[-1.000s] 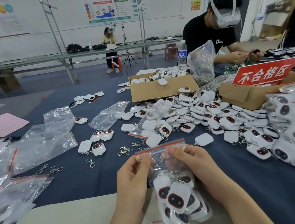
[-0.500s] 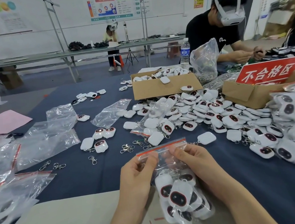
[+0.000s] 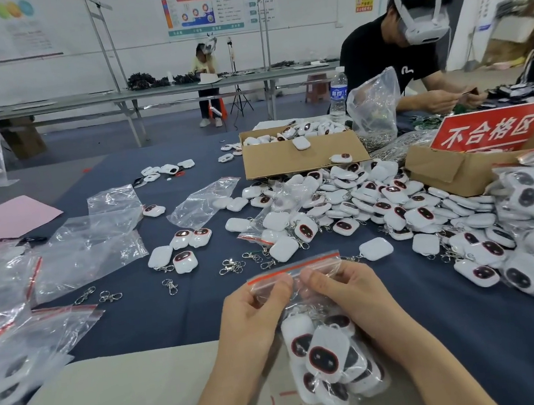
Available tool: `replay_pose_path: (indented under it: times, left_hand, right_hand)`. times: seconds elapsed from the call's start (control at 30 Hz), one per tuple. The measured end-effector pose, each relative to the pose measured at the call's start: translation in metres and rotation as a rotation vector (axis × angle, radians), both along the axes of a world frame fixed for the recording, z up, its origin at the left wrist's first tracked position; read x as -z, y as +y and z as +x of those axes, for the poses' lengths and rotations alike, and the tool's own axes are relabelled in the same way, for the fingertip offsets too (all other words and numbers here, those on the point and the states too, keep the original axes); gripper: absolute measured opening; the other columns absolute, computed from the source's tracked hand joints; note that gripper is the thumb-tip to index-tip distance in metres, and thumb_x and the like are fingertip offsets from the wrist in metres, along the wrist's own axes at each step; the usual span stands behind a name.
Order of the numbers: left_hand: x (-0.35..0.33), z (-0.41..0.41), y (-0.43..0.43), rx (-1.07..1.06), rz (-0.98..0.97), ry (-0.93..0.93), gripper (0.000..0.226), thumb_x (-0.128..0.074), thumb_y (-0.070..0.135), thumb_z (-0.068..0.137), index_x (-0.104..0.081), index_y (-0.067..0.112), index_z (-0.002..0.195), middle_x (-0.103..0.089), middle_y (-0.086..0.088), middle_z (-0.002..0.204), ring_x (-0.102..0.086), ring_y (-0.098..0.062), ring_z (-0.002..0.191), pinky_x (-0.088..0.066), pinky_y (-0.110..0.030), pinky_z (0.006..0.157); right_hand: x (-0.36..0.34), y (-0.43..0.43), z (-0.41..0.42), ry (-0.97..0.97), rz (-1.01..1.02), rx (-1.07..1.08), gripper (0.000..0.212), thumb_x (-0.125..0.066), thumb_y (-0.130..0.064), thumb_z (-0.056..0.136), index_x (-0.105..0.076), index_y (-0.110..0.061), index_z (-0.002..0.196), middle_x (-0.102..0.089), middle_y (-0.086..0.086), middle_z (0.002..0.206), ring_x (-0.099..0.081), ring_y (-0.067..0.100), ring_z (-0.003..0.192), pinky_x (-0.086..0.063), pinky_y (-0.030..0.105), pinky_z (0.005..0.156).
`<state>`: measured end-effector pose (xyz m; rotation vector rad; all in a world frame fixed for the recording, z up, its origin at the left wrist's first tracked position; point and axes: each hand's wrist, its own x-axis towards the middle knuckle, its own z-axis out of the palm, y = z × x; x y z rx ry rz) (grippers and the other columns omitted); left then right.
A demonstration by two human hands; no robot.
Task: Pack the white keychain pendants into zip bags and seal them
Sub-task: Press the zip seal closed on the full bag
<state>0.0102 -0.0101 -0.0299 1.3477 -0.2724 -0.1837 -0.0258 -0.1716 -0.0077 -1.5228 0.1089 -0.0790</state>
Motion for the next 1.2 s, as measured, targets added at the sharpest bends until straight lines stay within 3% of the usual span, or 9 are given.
replay_pose_path:
  times: [0.2,0.3,0.43,0.6,0.73,1.0,1.2]
  left_hand:
    - [-0.002,-0.001,-0.001,-0.008,0.03,-0.037,0.013,-0.071,0.027,0.094,-0.079,0.018,0.098,-0.079,-0.011,0.093,-0.077,-0.029,0.087,-0.06,-0.03,0.071]
    - [-0.004,-0.002,0.0,-0.001,0.026,-0.046,0.013,-0.07,0.026,0.093,-0.079,0.018,0.097,-0.079,-0.011,0.093,-0.077,-0.028,0.087,-0.06,-0.028,0.071]
    - [-0.005,-0.003,0.0,0.007,0.018,-0.059,0.013,-0.071,0.027,0.093,-0.079,0.019,0.099,-0.079,-0.009,0.094,-0.077,-0.025,0.087,-0.058,-0.025,0.07]
    - [-0.002,-0.001,-0.002,-0.035,0.027,-0.046,0.012,-0.071,0.027,0.094,-0.079,0.02,0.098,-0.079,-0.008,0.093,-0.077,-0.026,0.087,-0.059,-0.026,0.07]
    - [0.001,-0.001,-0.003,-0.036,0.004,-0.04,0.012,-0.07,0.023,0.095,-0.08,0.018,0.1,-0.079,-0.01,0.095,-0.077,-0.028,0.091,-0.061,-0.034,0.077]
    - [0.001,-0.001,-0.004,-0.048,0.022,-0.056,0.011,-0.07,0.022,0.095,-0.08,0.023,0.098,-0.08,-0.005,0.093,-0.077,-0.022,0.088,-0.058,-0.023,0.07]
    - [0.005,0.002,-0.002,-0.078,-0.007,-0.04,0.01,-0.07,0.024,0.095,-0.079,0.02,0.099,-0.079,-0.009,0.095,-0.077,-0.028,0.09,-0.062,-0.037,0.078]
  right_hand:
    - [-0.003,0.003,0.0,-0.001,-0.035,0.018,0.022,-0.077,-0.04,0.082,-0.08,-0.019,0.084,-0.079,0.007,0.086,-0.076,0.021,0.081,-0.058,0.024,0.066]
    - [-0.003,0.005,-0.001,-0.005,-0.059,0.033,0.014,-0.074,-0.031,0.09,-0.079,-0.02,0.083,-0.078,0.005,0.083,-0.075,0.017,0.077,-0.057,0.022,0.064]
    - [-0.005,0.006,-0.002,-0.004,-0.072,0.031,0.013,-0.074,-0.034,0.089,-0.079,-0.025,0.08,-0.078,0.003,0.081,-0.075,0.013,0.074,-0.055,0.017,0.062]
    - [-0.003,0.004,-0.002,0.001,-0.028,0.016,0.025,-0.077,-0.047,0.078,-0.08,-0.025,0.087,-0.079,0.004,0.089,-0.077,0.02,0.085,-0.059,0.023,0.07]
    - [0.001,0.002,-0.002,0.031,0.078,0.02,0.024,-0.077,-0.041,0.082,-0.08,-0.02,0.092,-0.079,0.008,0.097,-0.076,0.023,0.093,-0.061,0.029,0.073]
    - [0.002,0.002,-0.002,0.05,0.117,0.036,0.014,-0.074,-0.028,0.09,-0.079,-0.015,0.089,-0.078,0.015,0.094,-0.076,0.031,0.086,-0.059,0.029,0.069]
    - [0.002,0.0,-0.002,0.02,0.16,0.044,0.029,-0.076,-0.04,0.079,-0.079,-0.014,0.093,-0.077,0.015,0.099,-0.075,0.034,0.092,-0.059,0.04,0.084]
